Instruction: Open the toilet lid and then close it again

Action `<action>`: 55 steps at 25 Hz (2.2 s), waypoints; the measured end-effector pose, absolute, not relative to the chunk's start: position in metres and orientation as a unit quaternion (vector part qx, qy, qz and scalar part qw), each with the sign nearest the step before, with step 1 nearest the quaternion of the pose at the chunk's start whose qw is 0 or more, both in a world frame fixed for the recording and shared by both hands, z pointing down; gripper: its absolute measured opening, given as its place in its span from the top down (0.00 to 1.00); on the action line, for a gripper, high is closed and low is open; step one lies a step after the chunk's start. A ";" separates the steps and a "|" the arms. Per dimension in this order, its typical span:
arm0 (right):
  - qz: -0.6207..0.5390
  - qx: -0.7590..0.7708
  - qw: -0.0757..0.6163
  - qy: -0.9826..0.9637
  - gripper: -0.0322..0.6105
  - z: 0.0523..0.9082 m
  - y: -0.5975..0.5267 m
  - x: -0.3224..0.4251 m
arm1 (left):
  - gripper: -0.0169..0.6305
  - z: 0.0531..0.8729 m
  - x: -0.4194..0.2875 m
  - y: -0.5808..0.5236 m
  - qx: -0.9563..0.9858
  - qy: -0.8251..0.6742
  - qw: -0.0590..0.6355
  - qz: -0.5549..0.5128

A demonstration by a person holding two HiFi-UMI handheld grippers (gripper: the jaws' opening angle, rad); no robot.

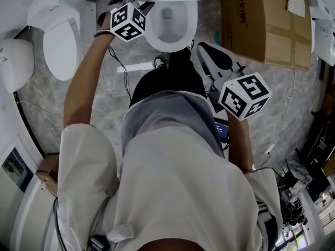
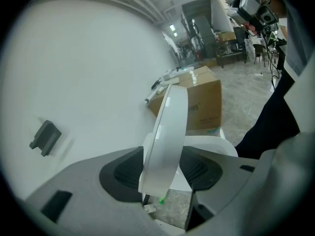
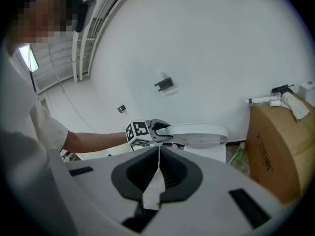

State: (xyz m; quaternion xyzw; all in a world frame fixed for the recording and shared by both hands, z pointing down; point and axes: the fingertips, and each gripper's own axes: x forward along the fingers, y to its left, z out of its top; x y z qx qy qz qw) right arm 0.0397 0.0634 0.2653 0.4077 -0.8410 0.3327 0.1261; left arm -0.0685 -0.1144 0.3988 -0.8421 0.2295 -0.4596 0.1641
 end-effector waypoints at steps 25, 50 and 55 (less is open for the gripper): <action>0.337 0.381 0.176 -0.843 0.93 0.287 0.069 0.040 | 0.66 0.440 -0.068 -0.057 -0.825 0.228 0.206 -0.475; 0.374 0.358 0.201 -0.831 0.93 0.335 0.079 0.033 | 0.63 0.503 -0.066 -0.004 -0.819 0.189 0.194 -0.505; 0.378 0.357 0.206 -0.829 0.93 0.341 0.079 0.032 | 0.62 0.518 -0.065 0.004 -0.815 0.182 0.197 -0.514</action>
